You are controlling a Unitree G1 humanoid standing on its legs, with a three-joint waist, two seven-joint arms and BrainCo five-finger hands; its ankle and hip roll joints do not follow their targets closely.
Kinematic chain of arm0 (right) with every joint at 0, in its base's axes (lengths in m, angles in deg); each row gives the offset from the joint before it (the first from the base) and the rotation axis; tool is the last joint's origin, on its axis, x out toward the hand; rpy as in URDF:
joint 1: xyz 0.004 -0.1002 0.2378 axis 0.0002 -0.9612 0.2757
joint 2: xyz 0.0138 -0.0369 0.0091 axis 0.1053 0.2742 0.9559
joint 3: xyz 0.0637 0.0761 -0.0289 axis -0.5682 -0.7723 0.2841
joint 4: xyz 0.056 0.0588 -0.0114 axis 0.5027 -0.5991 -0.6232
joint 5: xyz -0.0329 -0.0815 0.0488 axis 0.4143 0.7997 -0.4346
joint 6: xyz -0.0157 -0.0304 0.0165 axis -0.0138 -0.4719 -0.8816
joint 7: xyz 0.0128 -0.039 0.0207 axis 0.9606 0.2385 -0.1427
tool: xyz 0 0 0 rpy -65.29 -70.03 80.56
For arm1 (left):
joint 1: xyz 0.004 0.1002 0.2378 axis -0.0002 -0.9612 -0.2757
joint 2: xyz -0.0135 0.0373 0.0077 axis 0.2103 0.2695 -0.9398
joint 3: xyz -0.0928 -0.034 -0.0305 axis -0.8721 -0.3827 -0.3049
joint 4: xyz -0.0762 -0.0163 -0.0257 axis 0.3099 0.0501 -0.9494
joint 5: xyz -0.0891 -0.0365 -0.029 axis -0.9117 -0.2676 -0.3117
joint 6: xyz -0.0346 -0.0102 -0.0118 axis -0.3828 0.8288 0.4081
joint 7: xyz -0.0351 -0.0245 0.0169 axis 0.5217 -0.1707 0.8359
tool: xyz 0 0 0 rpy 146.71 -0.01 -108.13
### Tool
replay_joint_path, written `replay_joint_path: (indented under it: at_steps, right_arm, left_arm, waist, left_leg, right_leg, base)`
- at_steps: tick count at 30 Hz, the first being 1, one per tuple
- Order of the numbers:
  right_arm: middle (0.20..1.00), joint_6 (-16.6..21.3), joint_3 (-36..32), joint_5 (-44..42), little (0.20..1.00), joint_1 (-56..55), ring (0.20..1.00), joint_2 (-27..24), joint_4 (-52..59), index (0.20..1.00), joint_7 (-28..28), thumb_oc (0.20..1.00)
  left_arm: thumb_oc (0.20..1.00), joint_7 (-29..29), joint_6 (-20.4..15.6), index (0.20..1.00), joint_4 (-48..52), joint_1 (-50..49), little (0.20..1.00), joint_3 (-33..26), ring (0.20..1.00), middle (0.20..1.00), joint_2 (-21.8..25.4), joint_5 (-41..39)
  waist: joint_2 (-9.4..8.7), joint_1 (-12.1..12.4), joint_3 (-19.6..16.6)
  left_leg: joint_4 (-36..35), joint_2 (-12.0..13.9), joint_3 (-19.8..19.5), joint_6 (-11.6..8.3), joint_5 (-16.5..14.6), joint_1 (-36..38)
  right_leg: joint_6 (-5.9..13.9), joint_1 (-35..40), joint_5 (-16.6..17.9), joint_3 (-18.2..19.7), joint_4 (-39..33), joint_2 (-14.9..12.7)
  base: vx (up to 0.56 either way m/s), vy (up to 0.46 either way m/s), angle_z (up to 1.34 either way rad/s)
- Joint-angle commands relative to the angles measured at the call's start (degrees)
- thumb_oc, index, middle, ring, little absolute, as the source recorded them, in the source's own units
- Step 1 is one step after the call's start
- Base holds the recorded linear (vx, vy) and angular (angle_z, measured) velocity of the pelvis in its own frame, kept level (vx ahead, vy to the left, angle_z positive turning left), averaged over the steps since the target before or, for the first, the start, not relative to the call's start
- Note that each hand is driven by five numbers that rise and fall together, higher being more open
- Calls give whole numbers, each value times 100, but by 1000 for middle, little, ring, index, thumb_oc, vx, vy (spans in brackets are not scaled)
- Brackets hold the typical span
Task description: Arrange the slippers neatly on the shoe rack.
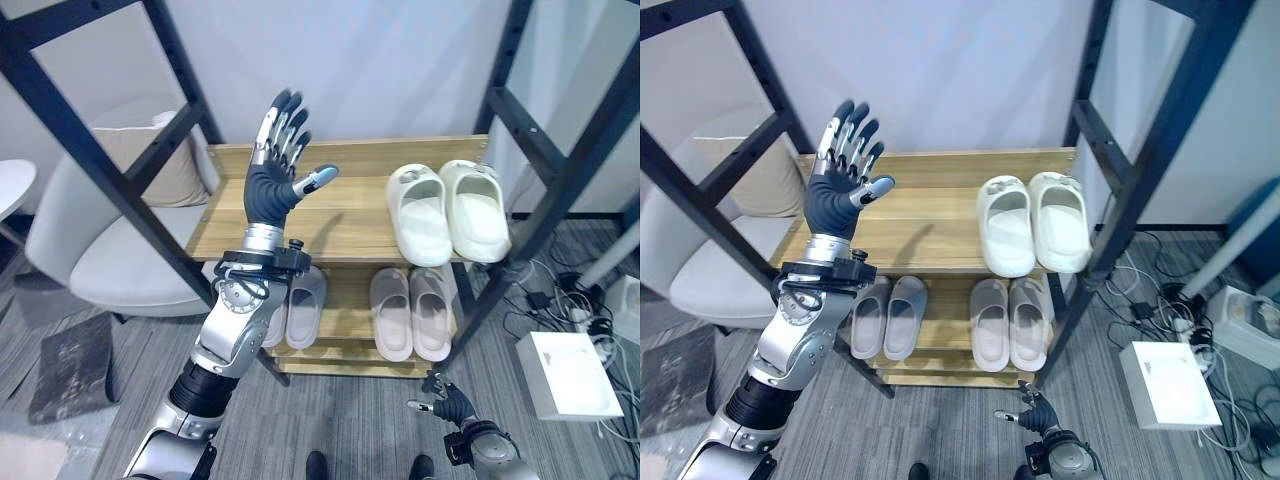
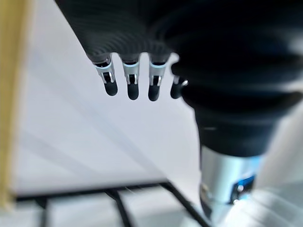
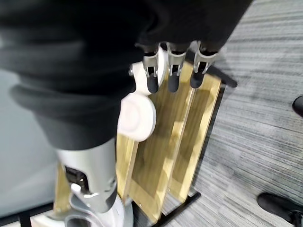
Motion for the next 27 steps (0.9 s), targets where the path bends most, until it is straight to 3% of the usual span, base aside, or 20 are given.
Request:
replay_joint_path:
  at_steps: [1,2,6,8,10,12,13,16,18,19,20,21,22,23,24,25,26,27]
  right_arm:
    - [1000,332,-44,108,1000,350,1000,213,-133,1000,-169,1000]
    - [1000,369,9,171,1000,425,1000,285,-314,1000,-211,1000]
    - [1000,402,95,256,1000,549,1000,385,-410,1000,-252,1000]
    - [1000,447,167,326,1000,713,1000,412,-436,1000,-315,1000]
    - [1000,468,261,374,1000,687,1000,396,-354,1000,-342,1000]
    - [1000,457,318,390,1000,632,1000,335,-157,1000,-379,1000]
    - [1000,419,358,393,1000,576,1000,268,9,1000,-417,1000]
    - [1000,377,397,304,1000,348,1000,162,277,1000,-429,1000]
    - [1000,366,396,265,1000,314,1000,166,324,1000,-399,1000]
    - [1000,1437,897,474,1000,654,1000,-442,1535,1000,-596,1000]
    - [1000,1427,893,464,1000,641,1000,-474,1559,1000,-602,1000]
    - [1000,1055,433,542,1000,1291,1000,-330,1813,1000,193,1000]
    - [1000,-175,-214,96,1000,469,1000,450,-933,1000,-224,1000]
    - [1000,278,-186,-298,1000,30,1000,165,-29,1000,-412,1000]
    - [1000,270,-187,-302,1000,11,1000,153,-9,1000,-412,1000]
    - [1000,488,-210,726,1000,-381,1000,-81,-280,1000,81,1000]
    - [1000,431,-220,626,1000,-157,1000,-50,-818,1000,41,1000]
    - [1000,401,-365,-165,1000,-135,1000,-117,216,1000,-144,1000]
  left_arm:
    - [1000,1371,-68,1000,574,125,1000,570,1000,1000,387,-656]
    - [1000,1796,56,1000,715,-108,1000,941,1000,1000,492,-726]
    - [1000,2287,337,1000,529,-348,1000,1499,1000,1000,621,-722]
    - [1000,2803,586,1000,-317,-688,1000,2205,1000,1000,1071,102]
    - [1000,2789,604,1000,-1317,-1178,1000,2358,1000,1000,1161,733]
    - [1000,2624,603,1000,-1963,-1499,1000,2241,1000,1000,1311,1692]
    - [1000,2554,639,1000,-2540,-1794,1000,2159,1000,1000,1155,1997]
    - [1000,1991,675,1000,-3961,-2304,1000,1712,1000,1000,631,2608]
    - [1000,1729,678,1000,-4374,-2421,1000,1482,1000,1000,422,2472]
    - [1000,1245,516,1000,-5406,-2637,1000,1182,1000,1000,-147,2494]
    - [1000,1241,505,1000,-5423,-2632,1000,1185,1000,1000,-175,2500]
    - [1000,1238,591,1000,-5028,-2732,1000,948,1000,1000,-72,2061]
    - [1000,1079,665,1000,-5046,-2749,1000,509,1000,1000,24,1565]
    - [1000,1042,706,1000,-5190,-2909,1000,413,1000,1000,-114,1241]
    - [1000,1042,704,1000,-5191,-2915,1000,418,1000,1000,-121,1240]
    - [1000,879,631,1000,-5334,-2923,1000,78,1000,1000,-296,957]
    - [1000,910,644,1000,-5574,-2922,1000,102,1000,1000,-320,1043]
    - [1000,721,670,1000,-5765,-2883,1000,-48,1000,1000,-390,957]
  waist:
    - [-245,135,178]
    - [-254,200,185]
    - [-256,245,204]
    - [-234,255,262]
    - [-236,247,291]
    - [-244,235,325]
    - [-256,210,325]
    - [-298,177,333]
    - [-312,186,337]
    - [-334,296,357]
    - [-318,281,342]
    - [-288,359,331]
    - [-359,337,321]
    - [-401,326,329]
    - [-398,320,308]
    - [-427,264,299]
    - [-421,285,308]
    - [-433,274,303]
  left_leg:
    - [-40,-37,-159,-169,-390,205]
    - [-40,-56,-211,-160,-395,197]
    - [-40,-67,-246,-148,-400,199]
    - [-40,-60,-244,-134,-435,242]
    - [-40,-65,-245,-106,-418,235]
    - [-28,-43,-226,-108,-451,262]
    - [-32,-47,-219,-96,-419,250]
    - [-26,-46,-229,-82,-403,246]
    - [-26,-40,-224,-79,-399,254]
    - [-5,-39,-259,-72,-404,286]
    - [-15,-51,-271,-63,-375,262]
    - [-5,-53,-265,-71,-378,248]
    - [-22,-56,-259,-83,-359,230]
    - [-21,-38,-237,-80,-378,264]
    - [-28,-46,-242,-74,-361,246]
    - [-32,-39,-216,-81,-354,243]
    - [-30,-33,-242,-83,-365,255]
    - [-26,-28,-249,-91,-348,249]
  right_leg:
    - [307,311,-458,-188,7,-53]
    - [303,336,-466,-223,7,-55]
    - [298,356,-477,-245,7,-54]
    - [296,386,-509,-217,7,-29]
    - [293,365,-502,-195,9,-28]
    - [289,379,-530,-160,21,-10]
    - [283,362,-514,-141,18,-15]
    - [269,353,-516,-130,24,-10]
    - [264,362,-516,-138,24,-10]
    - [260,410,-540,-176,36,-6]
    - [263,392,-520,-189,30,-15]
    - [261,397,-512,-212,32,-13]
    - [246,379,-500,-244,22,-4]
    - [240,380,-517,-211,27,14]
    - [241,364,-506,-217,22,7]
    - [249,362,-503,-201,21,13]
    - [250,388,-515,-219,23,16]
    - [250,390,-514,-228,18,14]
  base:
    - [-5,22,17]
    - [2,13,21]
    - [2,13,9]
    - [-6,39,1]
    - [-15,38,-2]
    - [-12,26,-10]
    - [-9,26,-7]
    - [-3,4,1]
    - [11,2,3]
    - [6,14,8]
    - [13,16,14]
    - [-21,-13,11]
    - [-10,-39,19]
    - [-14,-41,21]
    - [-7,-27,22]
    - [-9,-14,17]
    - [-9,-22,6]
    - [-6,-8,-4]
